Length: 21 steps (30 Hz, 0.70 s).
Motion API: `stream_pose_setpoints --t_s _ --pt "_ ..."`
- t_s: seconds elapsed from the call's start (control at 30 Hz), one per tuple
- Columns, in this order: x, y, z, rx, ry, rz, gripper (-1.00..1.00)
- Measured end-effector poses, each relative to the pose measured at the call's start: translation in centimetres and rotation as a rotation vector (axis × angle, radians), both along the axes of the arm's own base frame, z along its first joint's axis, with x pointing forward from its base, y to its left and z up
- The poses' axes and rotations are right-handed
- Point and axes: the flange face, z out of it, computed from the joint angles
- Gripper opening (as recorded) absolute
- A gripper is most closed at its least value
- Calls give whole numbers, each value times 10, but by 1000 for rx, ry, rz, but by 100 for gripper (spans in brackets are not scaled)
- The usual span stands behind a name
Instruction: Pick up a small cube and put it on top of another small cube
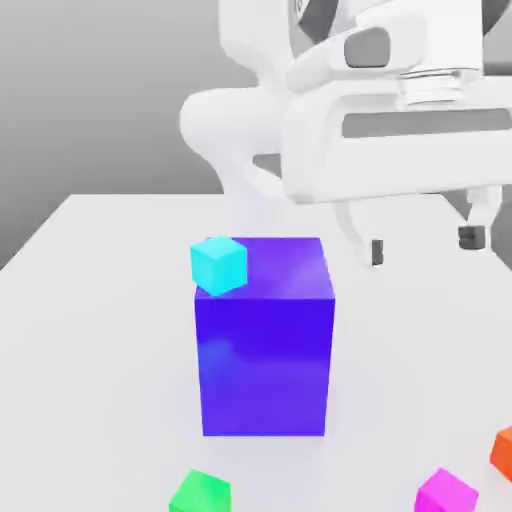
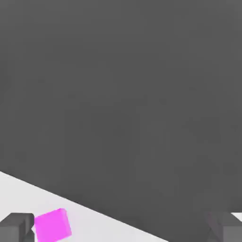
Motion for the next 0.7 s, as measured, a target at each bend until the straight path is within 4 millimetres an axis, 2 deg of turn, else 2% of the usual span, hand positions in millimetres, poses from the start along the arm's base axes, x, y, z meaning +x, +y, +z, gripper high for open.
stream_pose_setpoints --t_s 0.07,0.2,0.37,0.5,0.53,0.7 --pt "2 18 -35 -19 45 50 0" --pt "2 40 -108 -58 135 127 0" --pt "-14 68 -199 -111 245 234 0" --pt "-18 74 -261 -122 268 257 0" --pt "-19 74 -275 -122 269 258 -100" --pt "-19 74 -275 -122 270 258 -100"
